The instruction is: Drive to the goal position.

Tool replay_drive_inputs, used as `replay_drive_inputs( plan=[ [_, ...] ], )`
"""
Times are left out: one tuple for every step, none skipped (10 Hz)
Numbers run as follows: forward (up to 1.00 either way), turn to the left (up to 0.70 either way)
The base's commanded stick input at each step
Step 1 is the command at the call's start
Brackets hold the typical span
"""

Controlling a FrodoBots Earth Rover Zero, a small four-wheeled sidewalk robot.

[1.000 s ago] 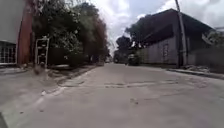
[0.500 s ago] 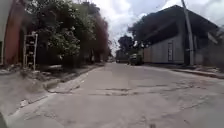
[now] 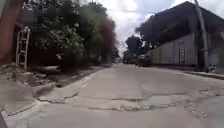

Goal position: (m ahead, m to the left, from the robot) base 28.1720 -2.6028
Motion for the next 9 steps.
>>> replay_drive_inputs(
  plan=[
    [1.00, 0.00],
    [1.00, 0.00],
    [1.00, 0.00],
    [1.00, 0.00],
    [1.00, 0.00],
    [1.00, 0.00],
    [1.00, 0.00],
    [1.00, 0.00],
    [1.00, 0.00]
  ],
)
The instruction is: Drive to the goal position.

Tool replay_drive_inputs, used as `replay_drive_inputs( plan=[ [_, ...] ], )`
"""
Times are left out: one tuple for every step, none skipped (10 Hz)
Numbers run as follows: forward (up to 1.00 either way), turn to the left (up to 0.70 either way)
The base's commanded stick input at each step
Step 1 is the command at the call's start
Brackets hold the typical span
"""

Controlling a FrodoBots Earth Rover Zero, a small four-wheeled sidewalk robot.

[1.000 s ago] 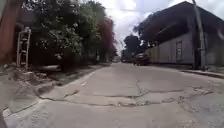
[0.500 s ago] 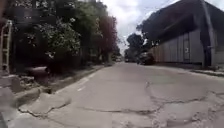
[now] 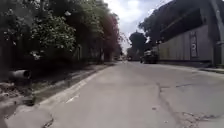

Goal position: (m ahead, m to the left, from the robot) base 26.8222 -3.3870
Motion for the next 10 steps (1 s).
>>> replay_drive_inputs(
  plan=[
    [1.00, 0.00],
    [1.00, 0.00],
    [1.00, 0.00],
    [1.00, 0.00],
    [1.00, 0.00],
    [1.00, 0.00],
    [1.00, -0.03],
    [1.00, -0.11],
    [1.00, -0.22],
    [1.00, -0.35]
  ],
)
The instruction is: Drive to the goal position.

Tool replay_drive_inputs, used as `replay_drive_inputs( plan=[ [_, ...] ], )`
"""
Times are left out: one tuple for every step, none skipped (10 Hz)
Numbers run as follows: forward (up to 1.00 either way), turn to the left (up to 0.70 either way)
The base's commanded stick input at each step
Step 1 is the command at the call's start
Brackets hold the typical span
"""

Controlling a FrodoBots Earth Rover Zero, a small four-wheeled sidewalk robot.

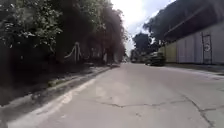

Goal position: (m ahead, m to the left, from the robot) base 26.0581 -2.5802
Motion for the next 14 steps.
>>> replay_drive_inputs(
  plan=[
    [1.00, -0.39],
    [1.00, -0.39],
    [1.00, -0.31],
    [1.00, -0.19],
    [1.00, -0.05],
    [1.00, 0.00],
    [1.00, 0.00],
    [1.00, 0.00],
    [1.00, 0.00],
    [1.00, 0.00],
    [1.00, 0.00],
    [1.00, 0.00],
    [1.00, 0.00],
    [1.00, 0.00]
  ],
)
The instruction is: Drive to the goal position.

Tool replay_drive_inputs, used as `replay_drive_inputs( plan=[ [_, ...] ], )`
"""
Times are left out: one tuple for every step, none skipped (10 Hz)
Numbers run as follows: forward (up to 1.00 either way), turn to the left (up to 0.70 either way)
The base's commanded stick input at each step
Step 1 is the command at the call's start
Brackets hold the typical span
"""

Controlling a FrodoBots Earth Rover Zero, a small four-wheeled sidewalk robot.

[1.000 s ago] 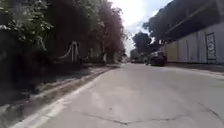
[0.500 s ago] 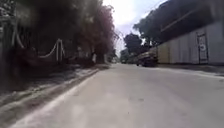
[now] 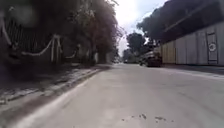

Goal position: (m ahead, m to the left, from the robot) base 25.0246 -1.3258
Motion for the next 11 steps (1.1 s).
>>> replay_drive_inputs(
  plan=[
    [1.00, 0.00],
    [1.00, 0.00],
    [1.00, -0.09],
    [1.00, -0.24],
    [1.00, -0.29],
    [1.00, -0.30],
    [1.00, -0.27],
    [1.00, -0.07],
    [1.00, -0.04],
    [1.00, -0.01],
    [1.00, 0.00]
  ],
)
